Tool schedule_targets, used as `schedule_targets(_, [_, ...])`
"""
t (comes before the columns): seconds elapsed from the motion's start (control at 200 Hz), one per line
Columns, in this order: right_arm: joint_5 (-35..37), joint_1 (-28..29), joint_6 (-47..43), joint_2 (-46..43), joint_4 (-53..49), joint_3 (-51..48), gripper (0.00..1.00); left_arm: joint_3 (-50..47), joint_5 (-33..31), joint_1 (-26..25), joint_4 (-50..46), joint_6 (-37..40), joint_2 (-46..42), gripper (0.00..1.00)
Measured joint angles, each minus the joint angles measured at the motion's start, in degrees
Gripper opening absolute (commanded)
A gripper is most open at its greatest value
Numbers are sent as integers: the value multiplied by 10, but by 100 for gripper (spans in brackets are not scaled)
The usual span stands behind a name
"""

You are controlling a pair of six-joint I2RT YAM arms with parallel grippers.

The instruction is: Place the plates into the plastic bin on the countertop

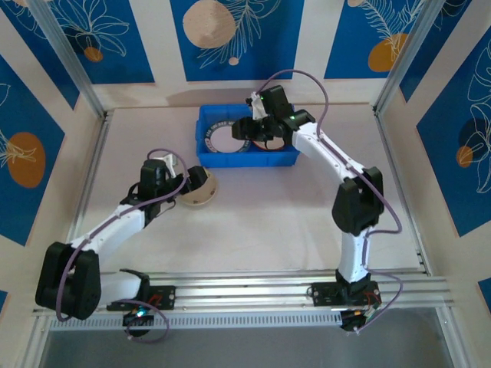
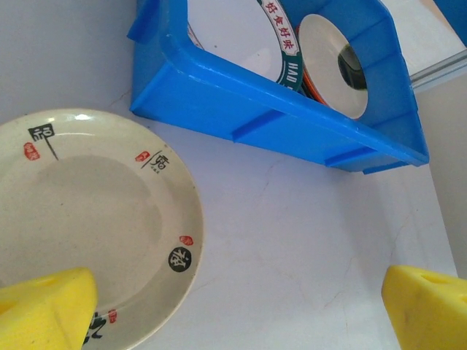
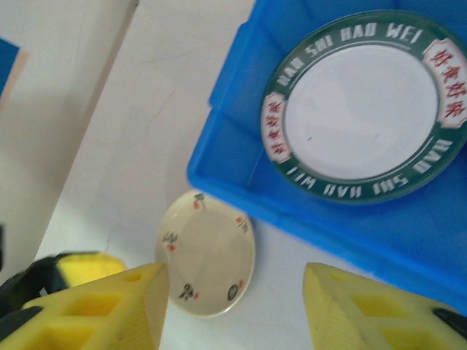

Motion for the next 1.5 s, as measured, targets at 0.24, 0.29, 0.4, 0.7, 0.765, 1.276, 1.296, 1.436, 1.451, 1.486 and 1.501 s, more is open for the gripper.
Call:
schedule_targets(0.24, [19,66,13,-136,53,-196,64,-18,-28,-30,21,9,-1,100])
schedule_targets(0.29, [23,88,16,-153,60,-229,65,-17,-30,-35,27,13,-1,100])
schedule_targets(0.4, [43,136,18,-156,60,-257,66,-2,-28,-41,37,16,18,100])
schedule_targets(0.7, [66,169,18,-150,80,-262,66,12,-25,-75,38,15,44,100])
schedule_targets(0.765, [62,168,18,-151,99,-272,65,11,-35,-74,21,17,32,98])
schedule_targets(1.276, [-22,114,49,-143,214,-412,64,-64,-122,-78,-128,-3,-164,89])
schedule_targets(1.296, [-22,109,49,-141,213,-416,64,-65,-124,-77,-130,-5,-169,89])
schedule_targets(1.436, [-19,99,50,-139,214,-423,63,-70,-132,-77,-145,-7,-181,89])
schedule_targets(1.451, [-18,98,50,-139,214,-423,63,-70,-133,-77,-148,-7,-181,89])
schedule_targets(1.486, [-18,96,51,-139,214,-423,63,-70,-134,-77,-154,-7,-182,88])
schedule_targets(1.501, [-18,95,51,-139,214,-423,63,-70,-135,-76,-156,-7,-182,88])
